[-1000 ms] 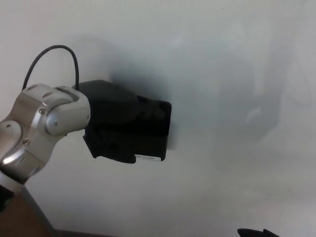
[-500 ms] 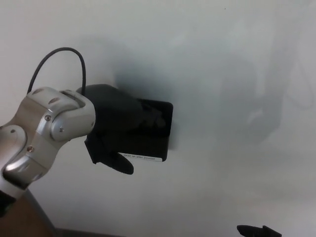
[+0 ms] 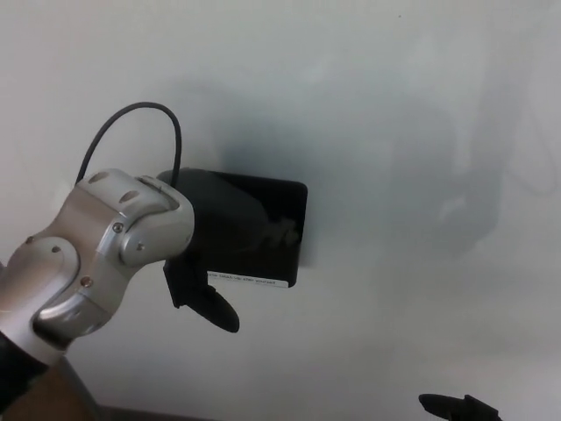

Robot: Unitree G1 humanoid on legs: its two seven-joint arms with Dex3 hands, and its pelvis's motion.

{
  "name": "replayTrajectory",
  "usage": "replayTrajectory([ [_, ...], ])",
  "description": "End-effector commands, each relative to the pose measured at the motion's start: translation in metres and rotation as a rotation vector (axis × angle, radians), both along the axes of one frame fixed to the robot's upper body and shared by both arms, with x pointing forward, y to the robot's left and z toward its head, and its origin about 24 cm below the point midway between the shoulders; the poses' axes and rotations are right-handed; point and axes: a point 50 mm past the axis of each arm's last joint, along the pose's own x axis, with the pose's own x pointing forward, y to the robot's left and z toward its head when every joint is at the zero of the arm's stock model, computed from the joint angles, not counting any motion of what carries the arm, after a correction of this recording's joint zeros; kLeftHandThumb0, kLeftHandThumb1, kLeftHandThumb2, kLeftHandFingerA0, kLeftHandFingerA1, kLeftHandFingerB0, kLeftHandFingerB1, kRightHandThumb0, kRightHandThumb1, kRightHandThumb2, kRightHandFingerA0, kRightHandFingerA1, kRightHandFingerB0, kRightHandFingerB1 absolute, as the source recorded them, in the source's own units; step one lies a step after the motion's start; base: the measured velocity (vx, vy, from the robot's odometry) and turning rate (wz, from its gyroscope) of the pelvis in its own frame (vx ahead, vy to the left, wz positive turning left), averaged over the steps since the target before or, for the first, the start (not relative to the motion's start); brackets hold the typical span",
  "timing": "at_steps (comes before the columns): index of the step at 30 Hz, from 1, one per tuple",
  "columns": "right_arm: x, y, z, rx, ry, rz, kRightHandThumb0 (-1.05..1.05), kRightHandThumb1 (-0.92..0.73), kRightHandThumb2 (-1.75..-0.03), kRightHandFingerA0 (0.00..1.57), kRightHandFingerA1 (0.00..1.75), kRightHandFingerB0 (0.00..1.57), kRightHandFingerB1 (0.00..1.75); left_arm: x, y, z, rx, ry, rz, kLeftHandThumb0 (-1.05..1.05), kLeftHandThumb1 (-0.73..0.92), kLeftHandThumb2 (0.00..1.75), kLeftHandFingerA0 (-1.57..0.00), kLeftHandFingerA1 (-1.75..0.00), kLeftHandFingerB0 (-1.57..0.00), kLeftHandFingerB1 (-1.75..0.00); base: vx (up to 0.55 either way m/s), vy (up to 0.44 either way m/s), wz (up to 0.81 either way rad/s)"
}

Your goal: A magnetic marker holder is on the left hand side of the white board, the robot put the index and middle finger into the opening of the container and pull off the magnetic holder and hand it to a human on the left hand side.

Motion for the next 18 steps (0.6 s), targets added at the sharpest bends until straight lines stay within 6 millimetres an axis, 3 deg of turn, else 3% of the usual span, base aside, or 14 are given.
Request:
replayTrajectory([
  [1,0.000,-0.005,0.000,-0.021,0.004,-0.008,-0.52,-0.71,-0.62,0.79,0.49,0.67,0.46,-0.002,0.003,-0.019,0.119,0.109,0.072,-1.03,0.56,0.94,-0.51,-0.54,-0.12,-0.35,0.00,0.000,0.00],
  [4,0.000,-0.005,0.000,-0.016,0.002,-0.008,-0.51,-0.71,-0.61,0.78,0.50,0.68,0.46,-0.002,0.002,-0.020,0.127,0.115,0.080,-1.05,0.58,0.93,-0.50,-0.54,-0.15,-0.36,0.00,0.000,0.00],
  [5,0.000,-0.005,0.000,-0.016,0.002,-0.007,-0.52,-0.71,-0.61,0.78,0.49,0.68,0.46,-0.001,0.002,-0.019,0.123,0.114,0.083,-0.92,0.63,0.60,-0.51,-0.44,-0.20,-0.28,0.00,0.000,0.00],
  [7,-0.001,-0.005,0.000,-0.015,0.002,-0.006,-0.52,-0.71,-0.61,0.78,0.49,0.68,0.46,0.000,0.003,-0.019,0.115,0.114,0.087,-0.92,0.63,0.60,-0.51,-0.44,-0.20,-0.28,0.00,0.000,0.00],
  [8,0.000,-0.005,0.000,-0.011,0.002,-0.007,-0.51,-0.71,-0.61,0.78,0.50,0.68,0.46,0.001,0.004,-0.018,0.120,0.109,0.091,-1.03,0.58,0.92,-0.50,-0.53,-0.17,-0.36,0.00,0.000,0.00],
  [9,0.000,-0.004,0.000,-0.012,0.002,-0.007,-0.51,-0.71,-0.61,0.78,0.49,0.68,0.46,0.001,0.005,-0.018,0.123,0.106,0.094,-0.92,0.64,0.60,-0.58,-0.49,-0.20,-0.28,0.00,0.000,0.00],
  [15,0.001,-0.005,0.001,-0.018,0.001,-0.006,-0.52,-0.71,-0.62,0.79,0.49,0.68,0.46,0.005,0.010,-0.015,0.134,0.103,0.131,-0.91,0.63,0.60,-0.66,-0.60,-0.19,-0.28,0.00,0.000,0.00],
  [18,0.002,-0.004,0.001,-0.023,-0.002,-0.006,-0.52,-0.71,-0.62,0.79,0.50,0.68,0.47,0.009,0.015,-0.014,0.173,0.107,0.173,-0.88,0.62,0.59,-0.54,-0.48,-0.19,-0.27,0.00,0.000,0.00],
])
